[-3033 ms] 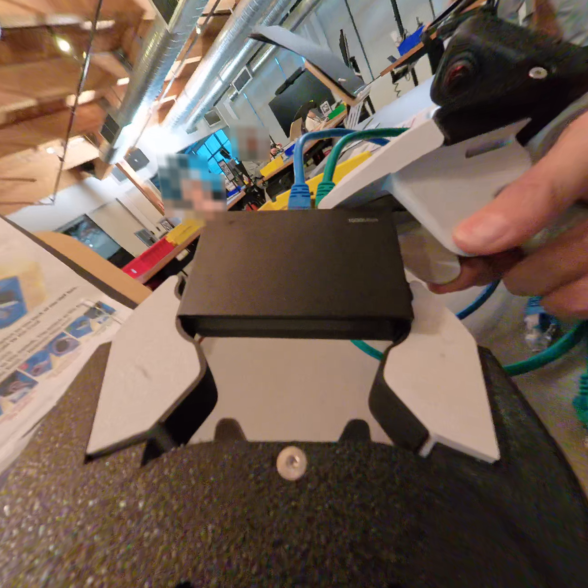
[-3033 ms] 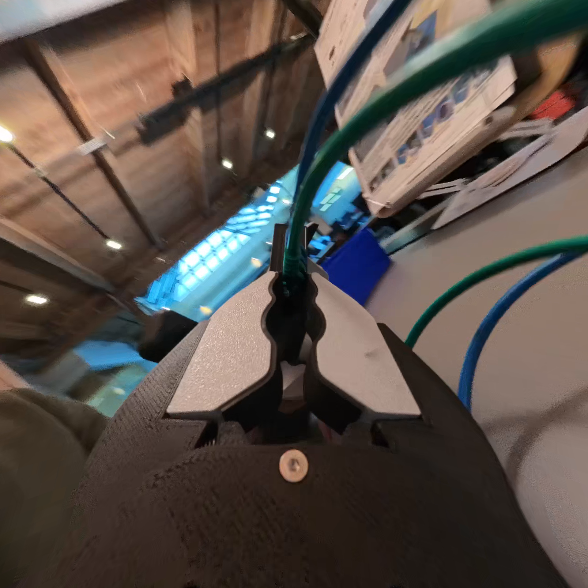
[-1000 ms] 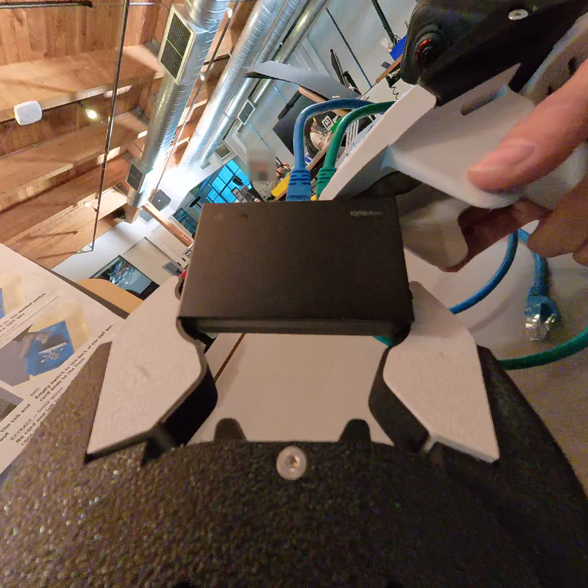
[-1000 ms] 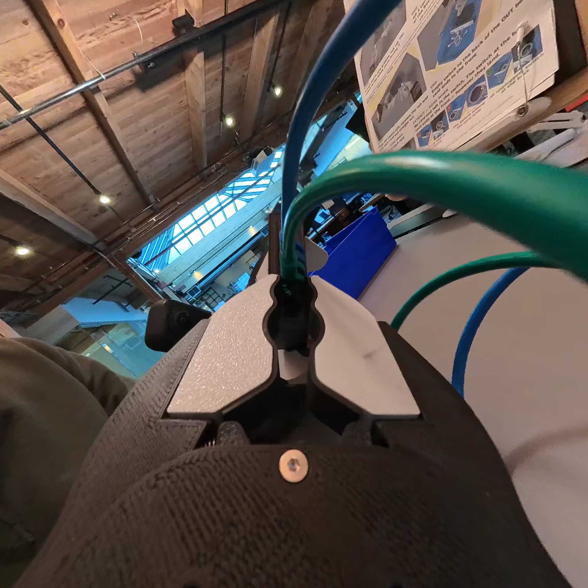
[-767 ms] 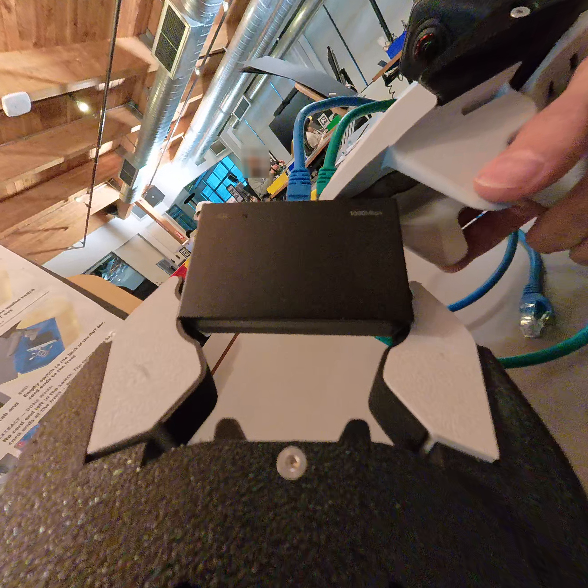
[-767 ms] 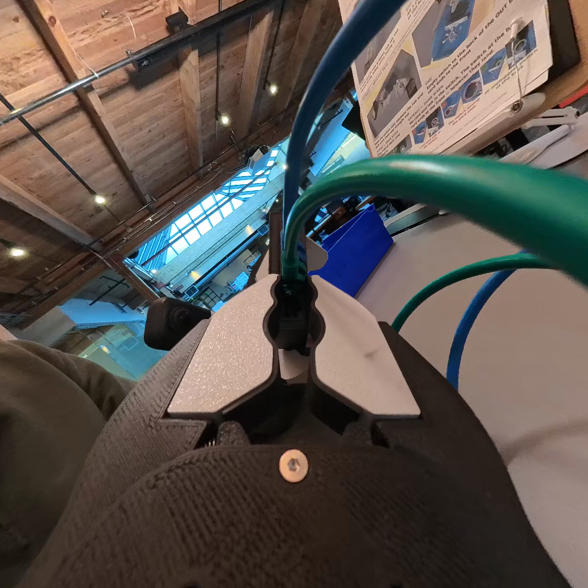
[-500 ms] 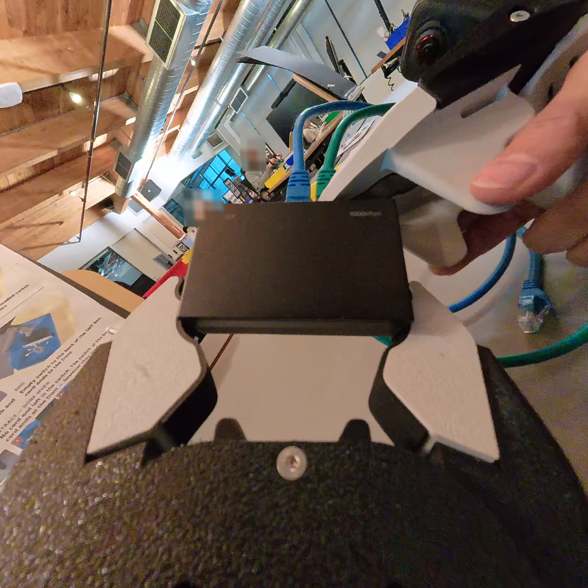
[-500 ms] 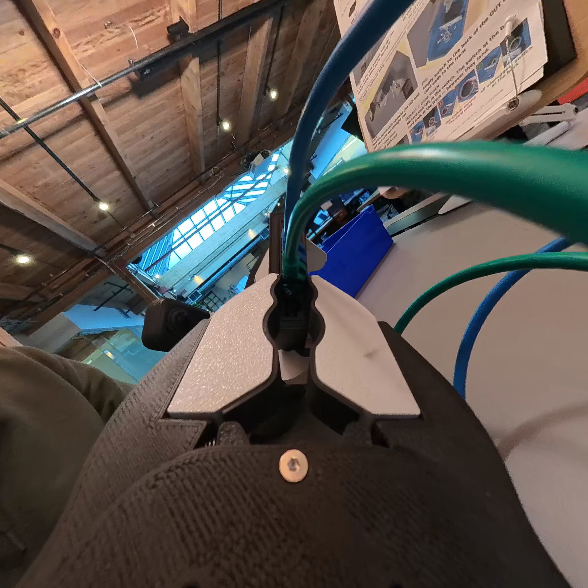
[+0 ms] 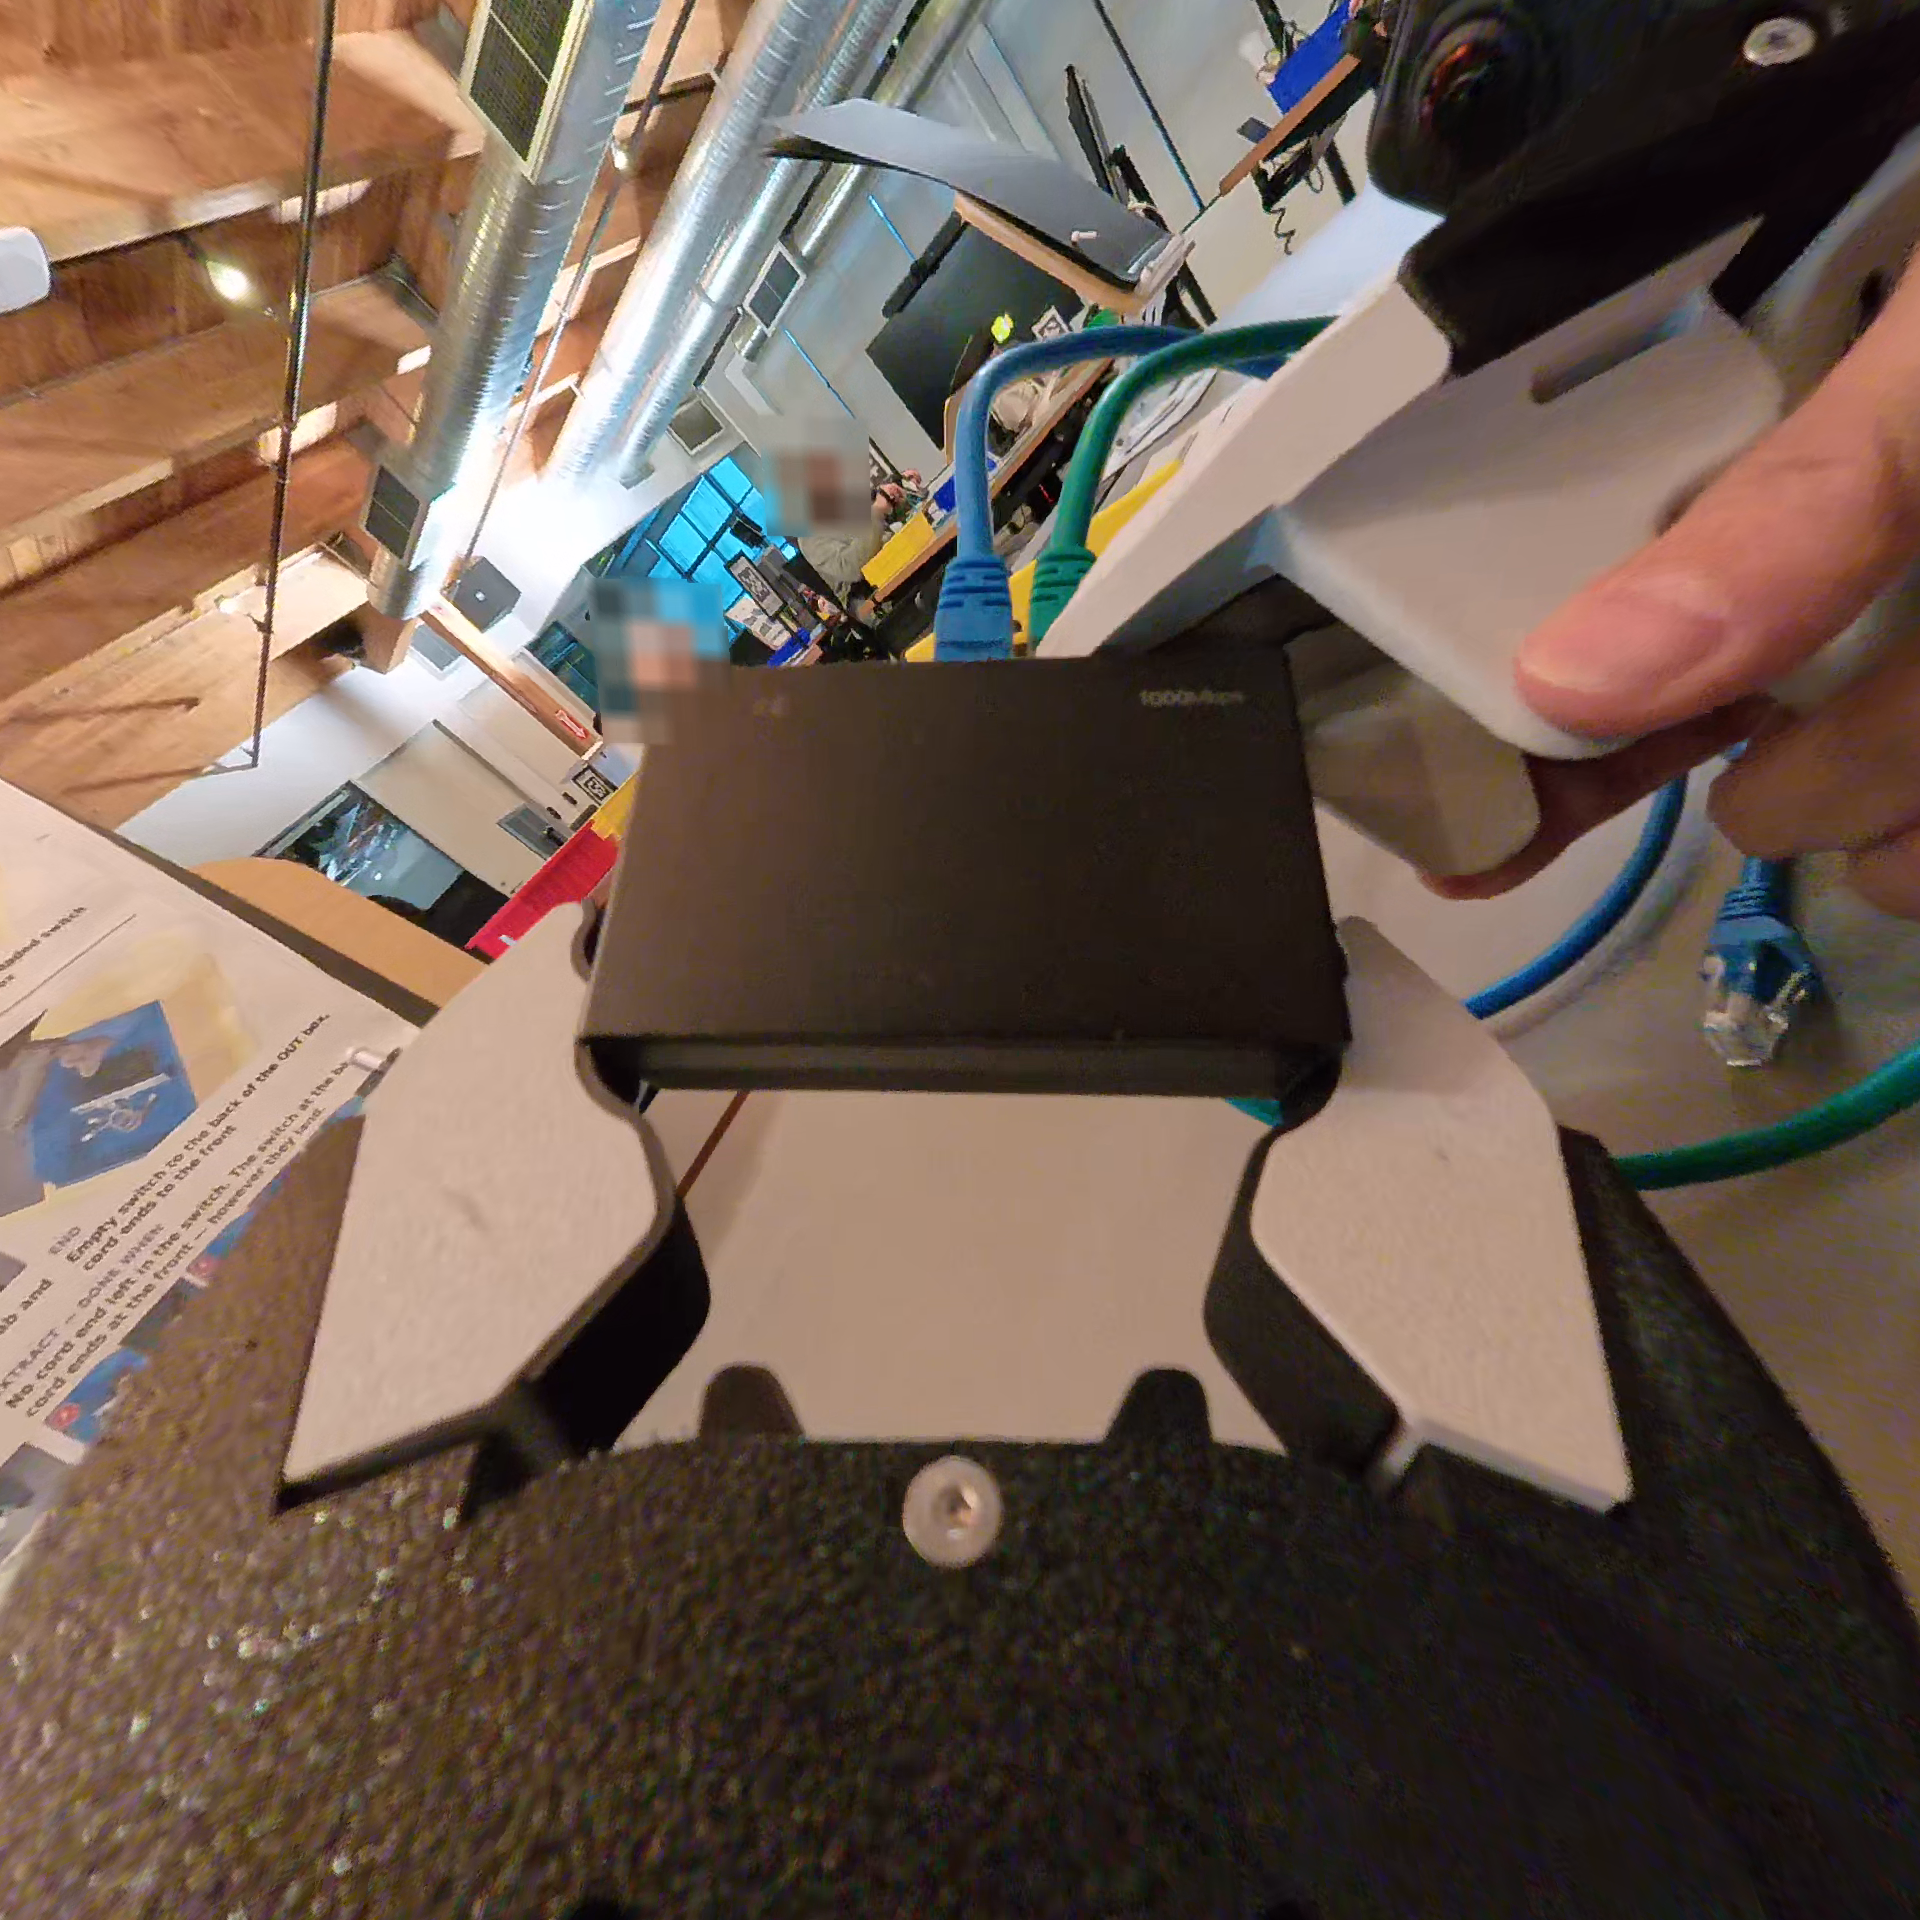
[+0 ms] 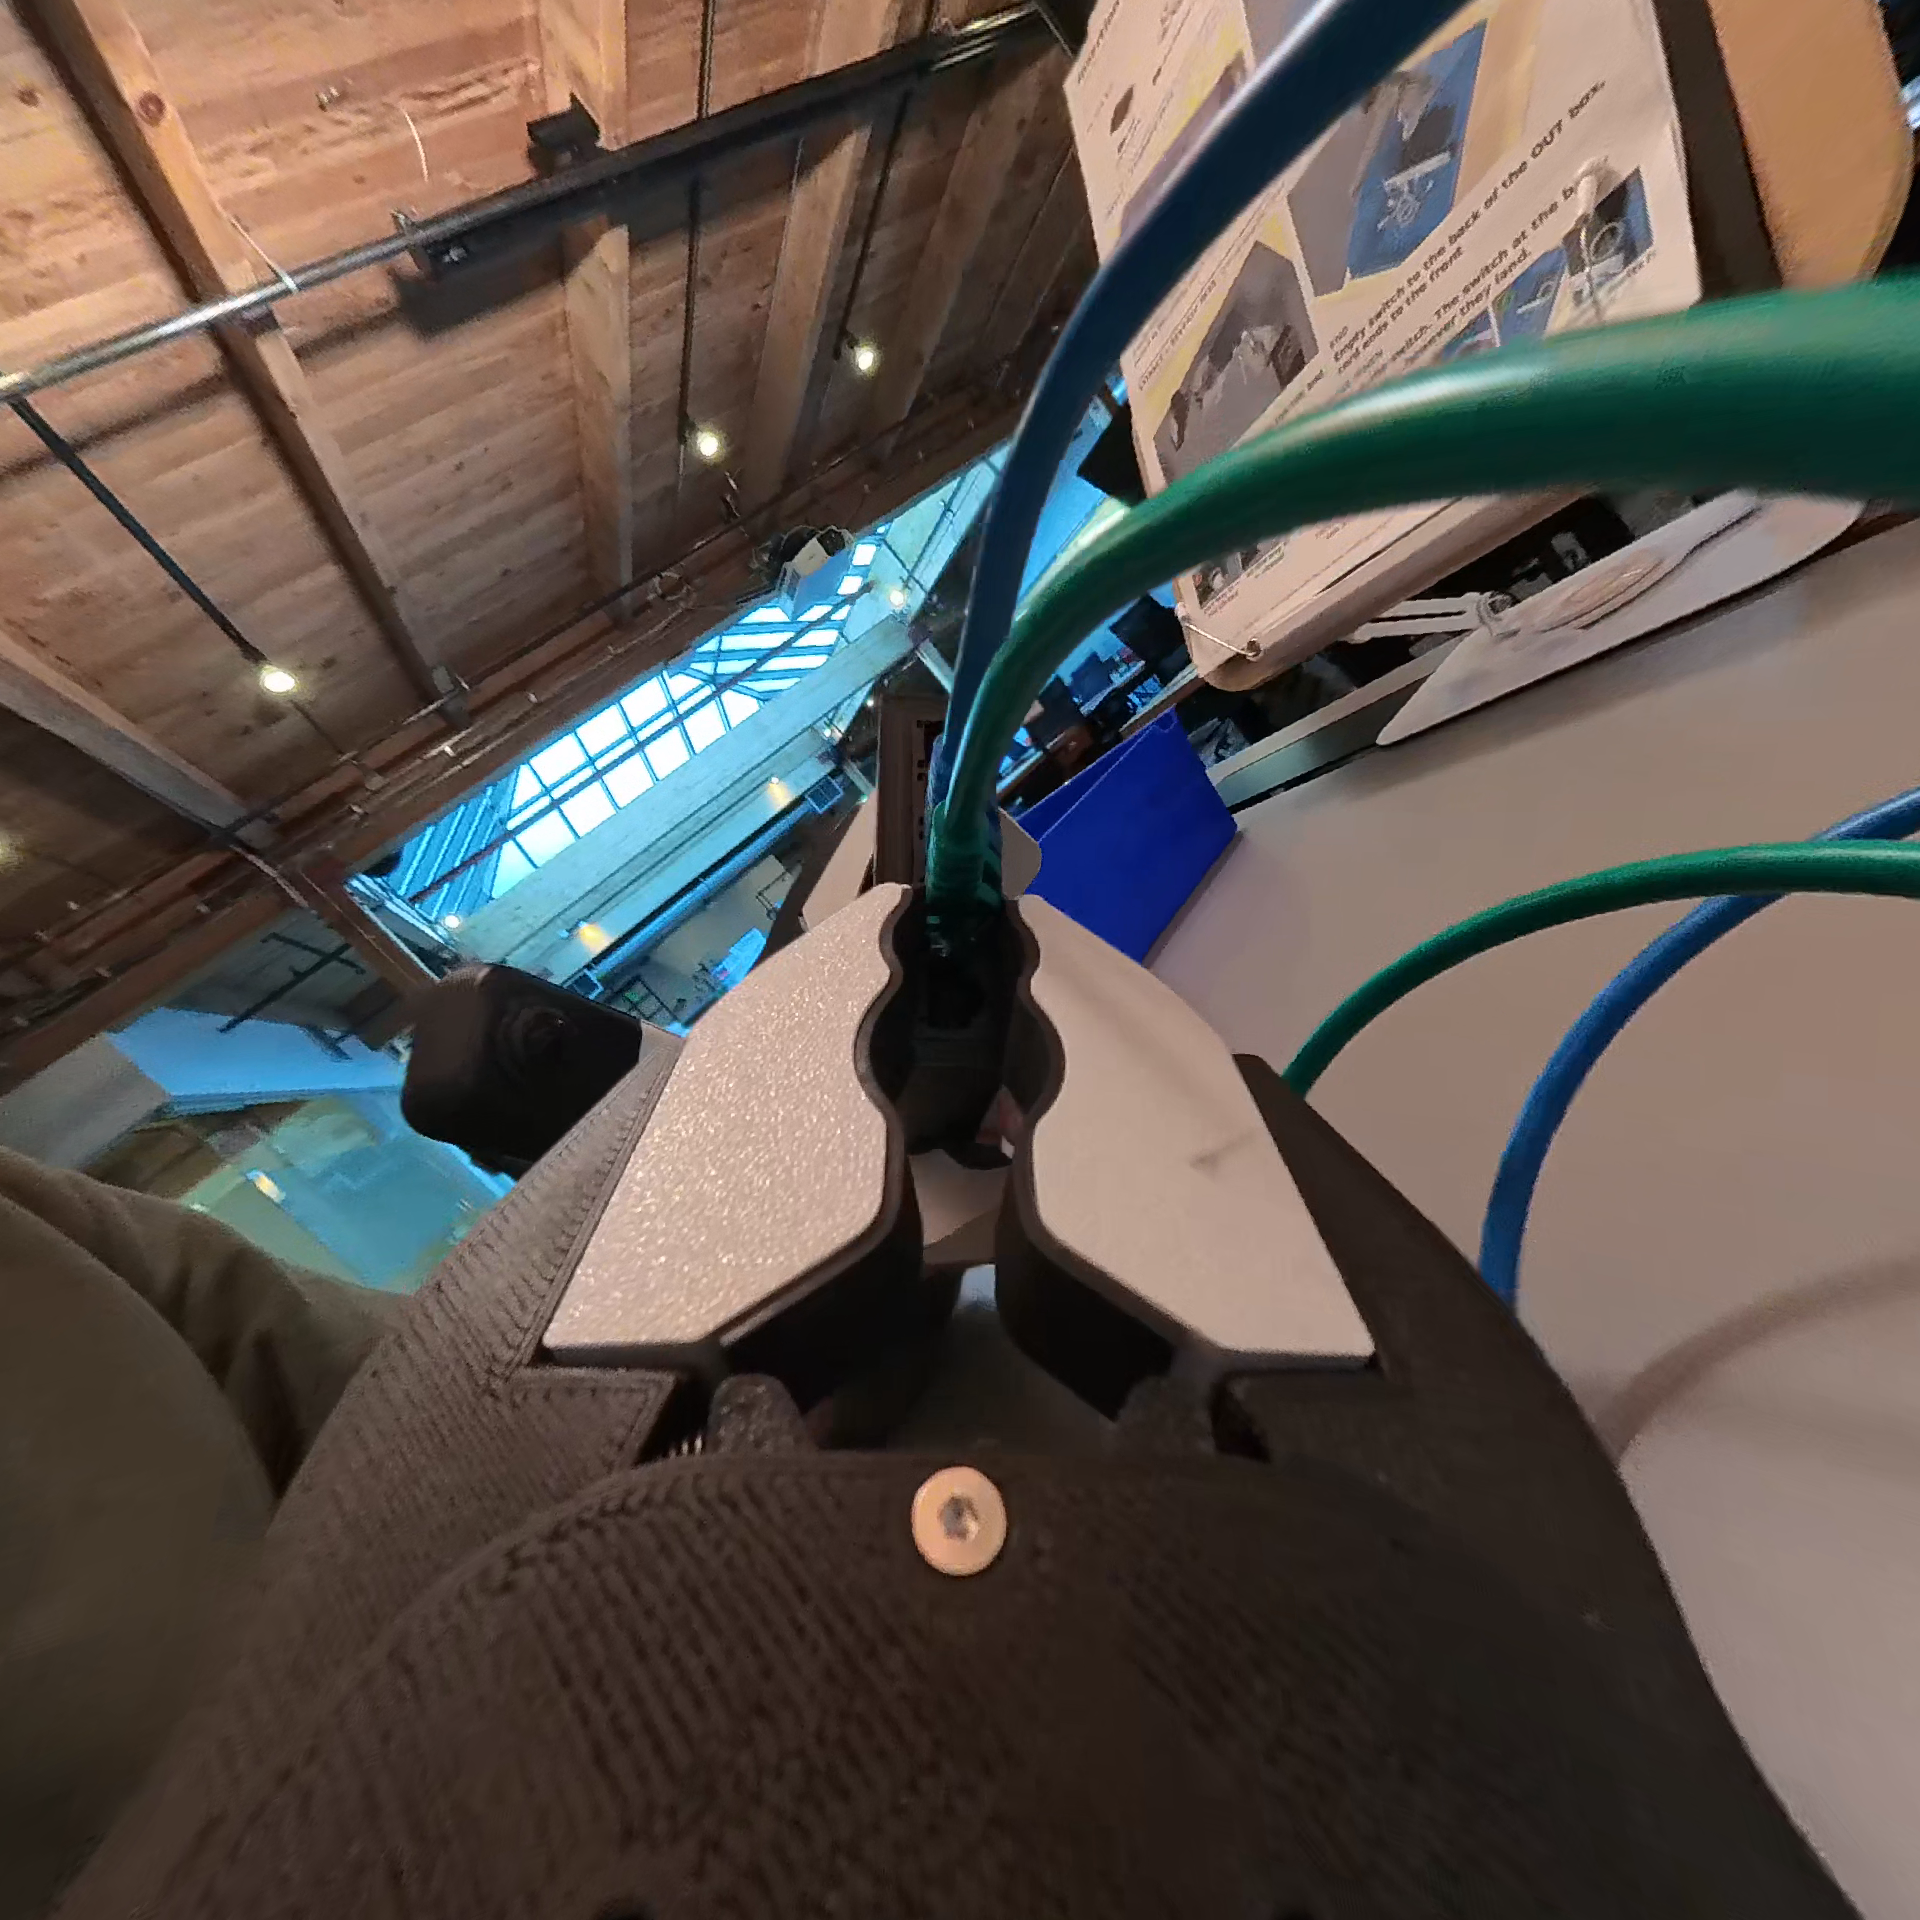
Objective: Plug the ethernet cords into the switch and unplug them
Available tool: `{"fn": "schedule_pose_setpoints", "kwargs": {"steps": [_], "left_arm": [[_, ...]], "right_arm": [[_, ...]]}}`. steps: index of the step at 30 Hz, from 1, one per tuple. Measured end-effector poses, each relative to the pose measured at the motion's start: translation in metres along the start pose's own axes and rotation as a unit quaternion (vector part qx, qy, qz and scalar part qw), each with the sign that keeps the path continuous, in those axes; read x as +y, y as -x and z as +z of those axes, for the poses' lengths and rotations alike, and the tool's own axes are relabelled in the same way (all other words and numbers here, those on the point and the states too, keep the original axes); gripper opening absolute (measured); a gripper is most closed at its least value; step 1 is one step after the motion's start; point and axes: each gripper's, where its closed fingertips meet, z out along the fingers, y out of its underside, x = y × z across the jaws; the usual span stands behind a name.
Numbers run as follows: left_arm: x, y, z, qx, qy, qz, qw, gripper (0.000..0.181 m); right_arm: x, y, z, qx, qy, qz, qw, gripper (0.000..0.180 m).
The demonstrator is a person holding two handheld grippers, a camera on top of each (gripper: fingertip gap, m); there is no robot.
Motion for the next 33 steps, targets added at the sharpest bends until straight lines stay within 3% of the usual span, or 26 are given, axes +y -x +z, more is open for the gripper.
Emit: {"fn": "schedule_pose_setpoints", "kwargs": {"steps": [13,25,30,33], "left_arm": [[0.013,0.000,0.004,-0.008,0.030,-0.007,1.000,0.122],[0.023,-0.001,0.007,0.005,0.047,-0.087,0.995,0.122],[0.019,0.009,0.003,-0.033,0.052,-0.026,0.998,0.122],[0.021,0.006,0.004,-0.011,0.046,-0.077,0.996,0.122]], "right_arm": [[0.002,-0.010,0.002,-0.015,-0.020,0.042,0.999,0.015],[0.001,-0.016,0.008,0.029,0.044,0.000,0.999,0.017],[-0.001,-0.011,0.011,0.000,0.018,0.053,0.998,0.015],[-0.002,-0.012,0.013,0.019,0.034,0.024,0.999,0.015]]}}
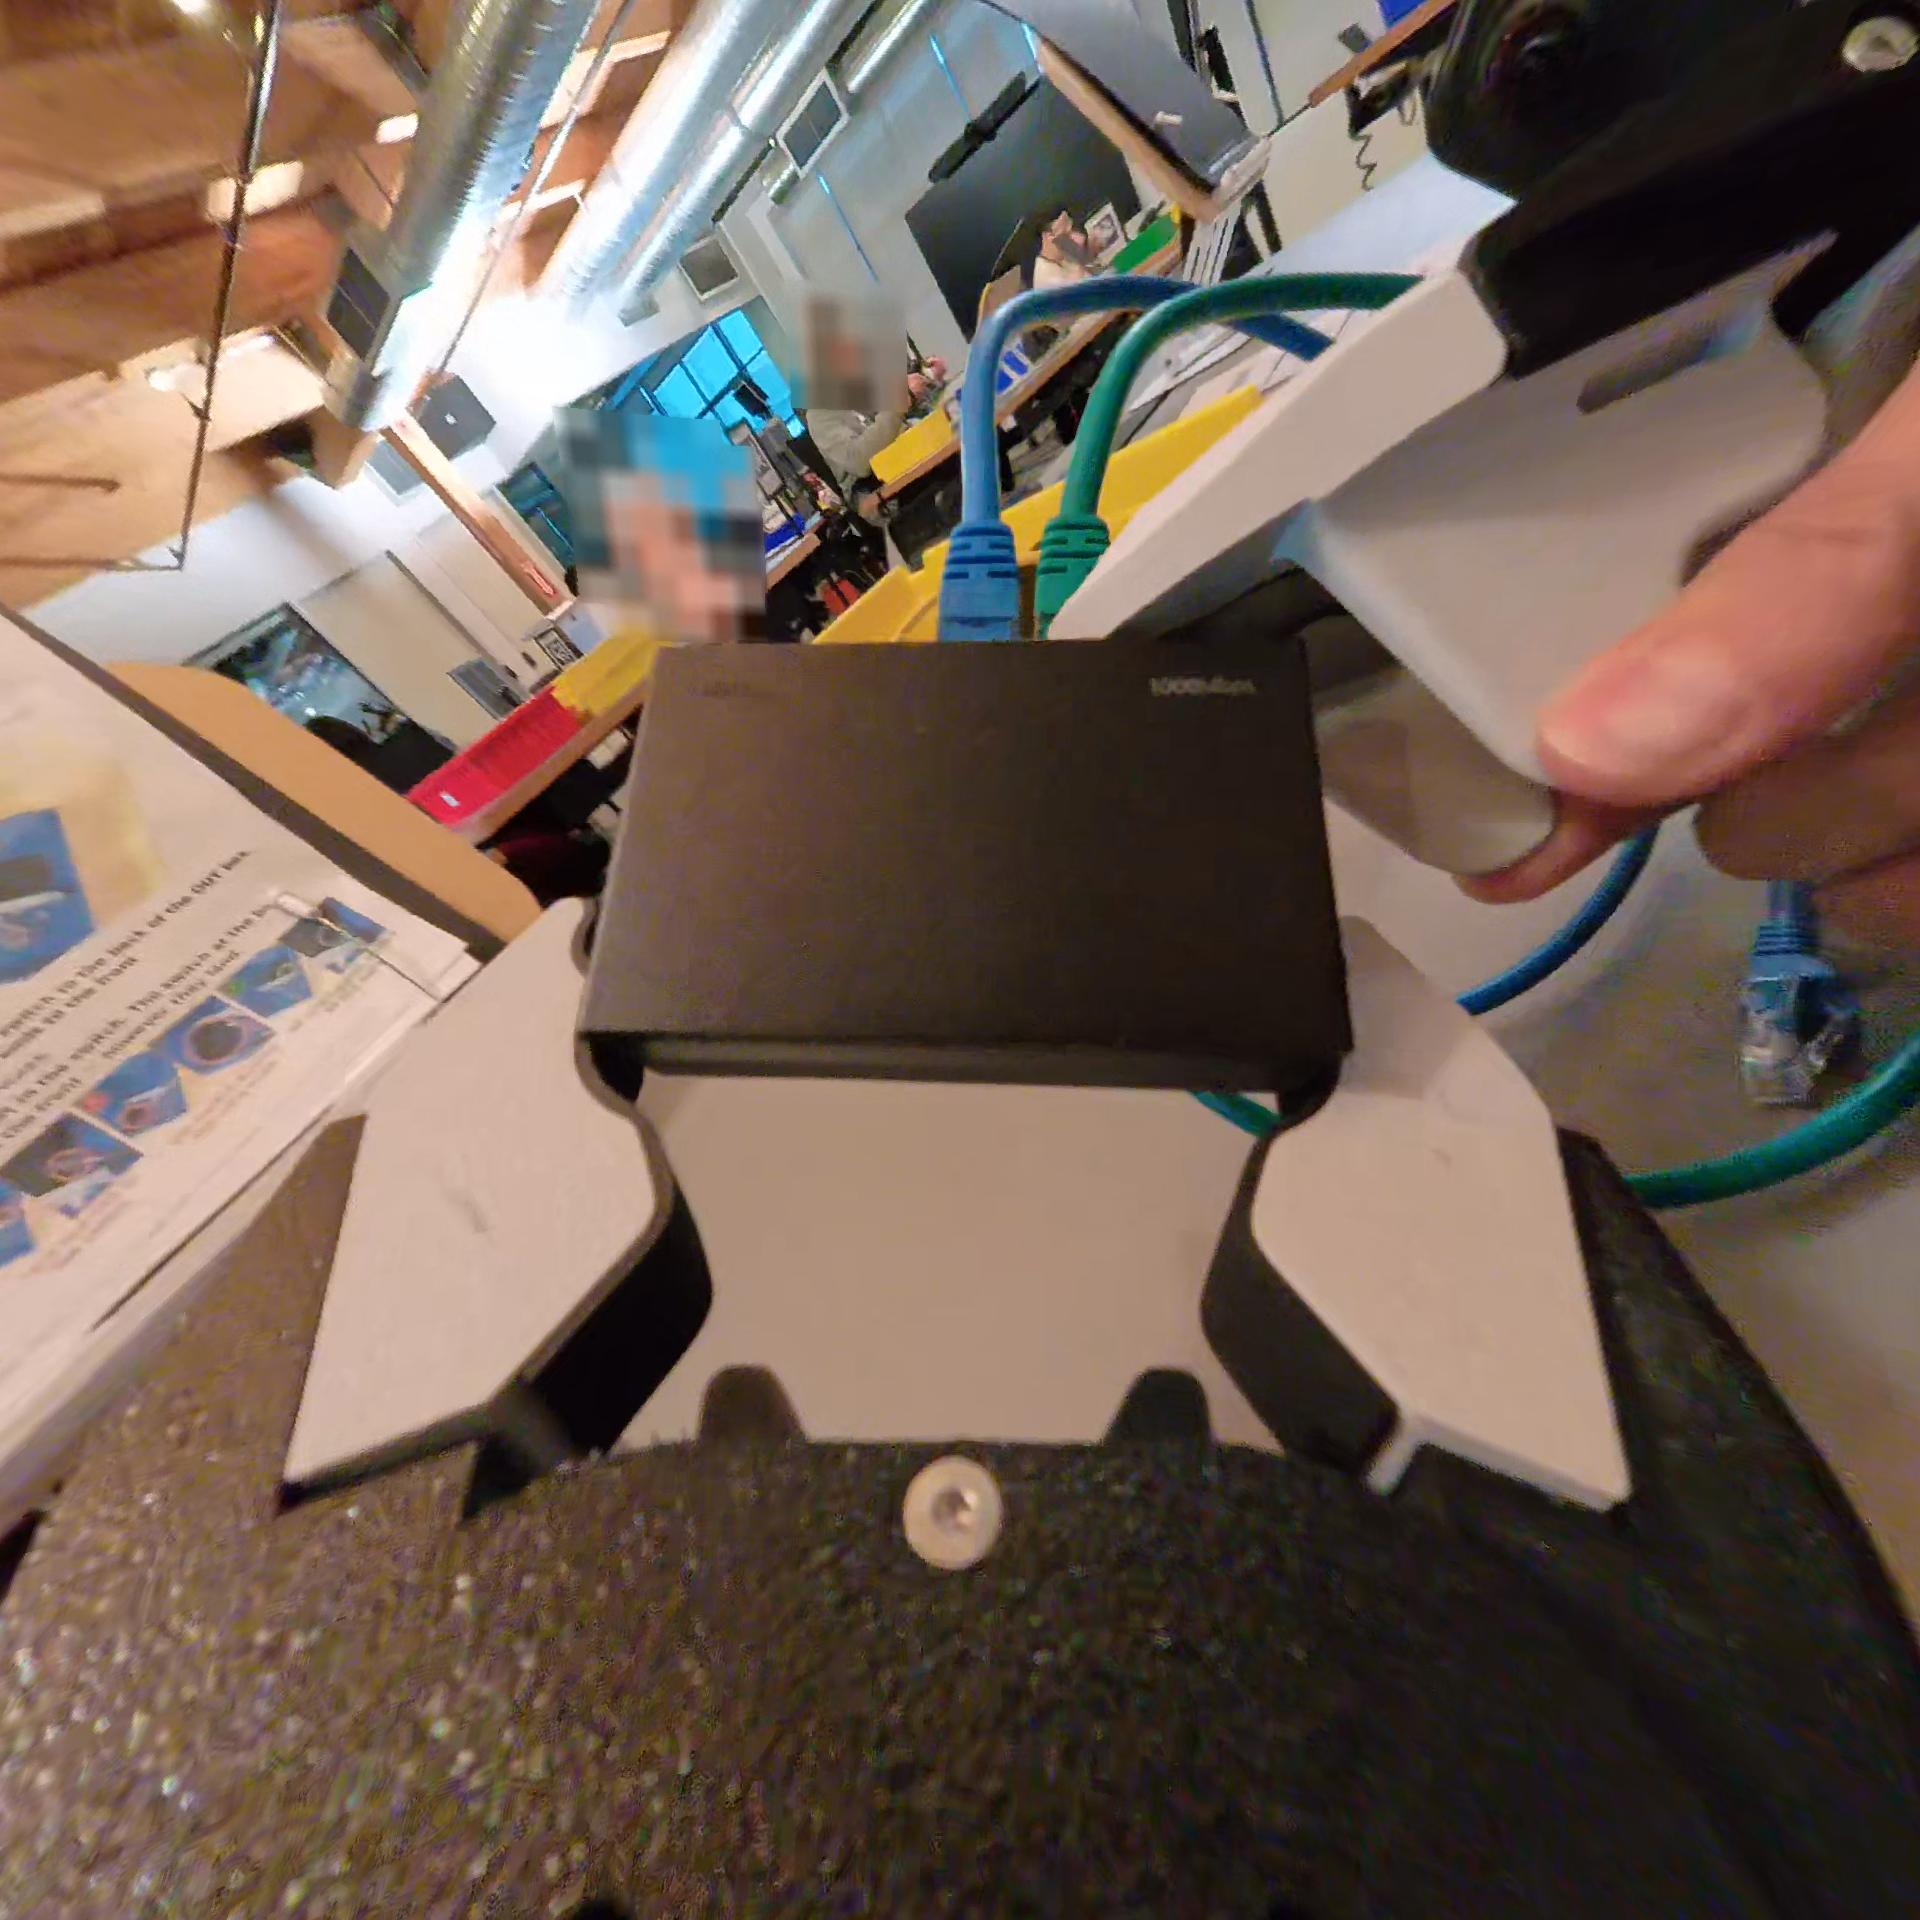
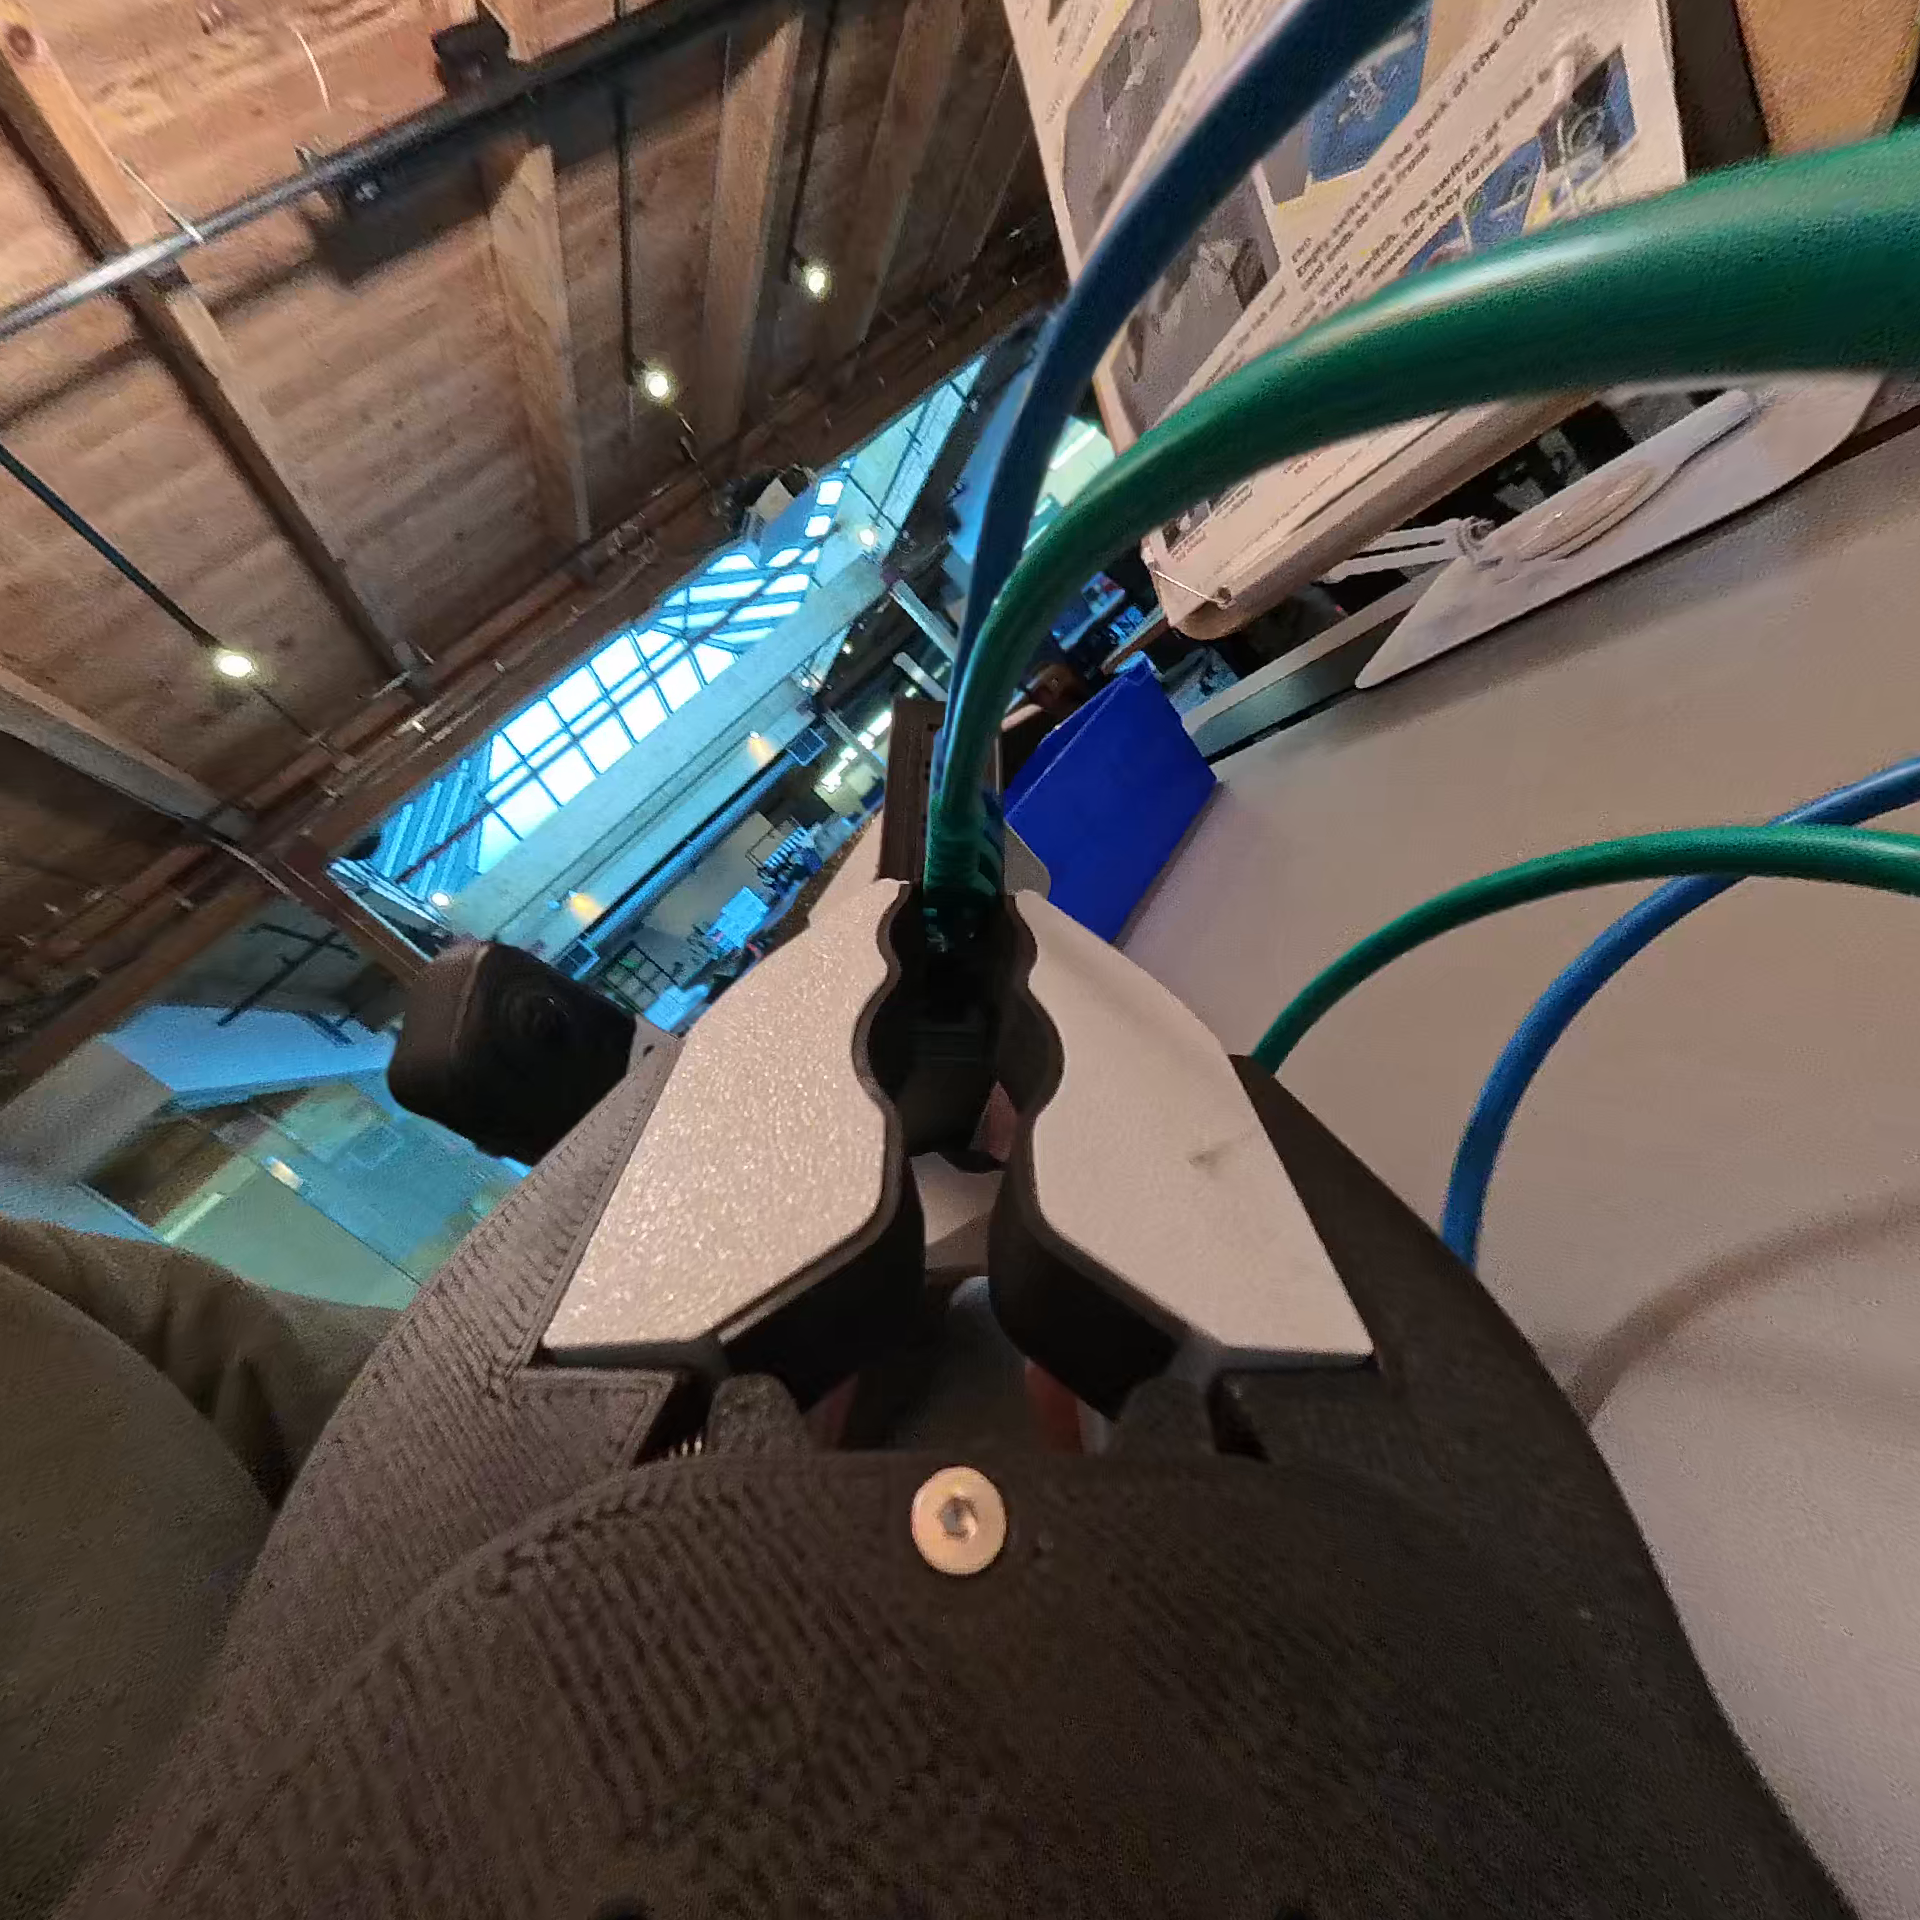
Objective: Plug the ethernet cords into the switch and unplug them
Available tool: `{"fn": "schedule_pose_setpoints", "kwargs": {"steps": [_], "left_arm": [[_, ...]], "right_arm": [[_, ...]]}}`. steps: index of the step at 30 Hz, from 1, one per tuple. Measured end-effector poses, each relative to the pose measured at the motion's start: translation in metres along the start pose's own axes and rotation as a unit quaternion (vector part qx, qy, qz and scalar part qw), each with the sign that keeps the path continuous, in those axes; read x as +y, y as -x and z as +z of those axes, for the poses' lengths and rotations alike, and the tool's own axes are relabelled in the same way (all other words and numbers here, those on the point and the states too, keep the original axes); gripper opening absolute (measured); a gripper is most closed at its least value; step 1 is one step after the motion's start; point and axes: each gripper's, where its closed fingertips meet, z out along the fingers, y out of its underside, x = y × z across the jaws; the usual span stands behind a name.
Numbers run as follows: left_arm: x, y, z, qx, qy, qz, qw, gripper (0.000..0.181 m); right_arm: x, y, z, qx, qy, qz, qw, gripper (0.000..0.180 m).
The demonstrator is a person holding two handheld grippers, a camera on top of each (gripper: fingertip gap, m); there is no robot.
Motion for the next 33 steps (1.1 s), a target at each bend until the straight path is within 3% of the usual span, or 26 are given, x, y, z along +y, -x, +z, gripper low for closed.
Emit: {"fn": "schedule_pose_setpoints", "kwargs": {"steps": [6,10,14,18,22,27,33], "left_arm": [[0.000,0.003,-0.001,-0.016,0.008,0.034,0.999,0.122],[0.002,-0.004,0.002,0.013,0.012,-0.019,1.000,0.122],[0.003,0.001,0.000,-0.009,0.024,0.042,0.999,0.122],[0.003,-0.003,0.002,0.017,0.012,-0.026,0.999,0.122],[0.006,0.000,0.001,0.005,0.025,-0.001,1.000,0.122],[0.007,-0.008,0.002,0.042,0.020,-0.037,0.998,0.122],[0.010,-0.016,0.003,0.095,0.019,-0.077,0.992,0.121]], "right_arm": [[0.001,0.000,-0.001,-0.004,0.009,0.005,1.000,0.015],[0.000,-0.002,-0.002,0.010,0.021,-0.013,1.000,0.015],[0.002,0.000,-0.003,0.003,0.029,-0.001,1.000,0.015],[0.000,0.000,-0.001,0.008,0.032,-0.019,0.999,0.016],[0.001,-0.001,0.000,0.012,0.048,-0.026,0.998,0.017],[0.003,-0.003,-0.003,0.019,0.067,-0.036,0.997,0.016],[0.003,-0.007,-0.013,0.094,0.113,-0.163,0.976,0.019]]}}
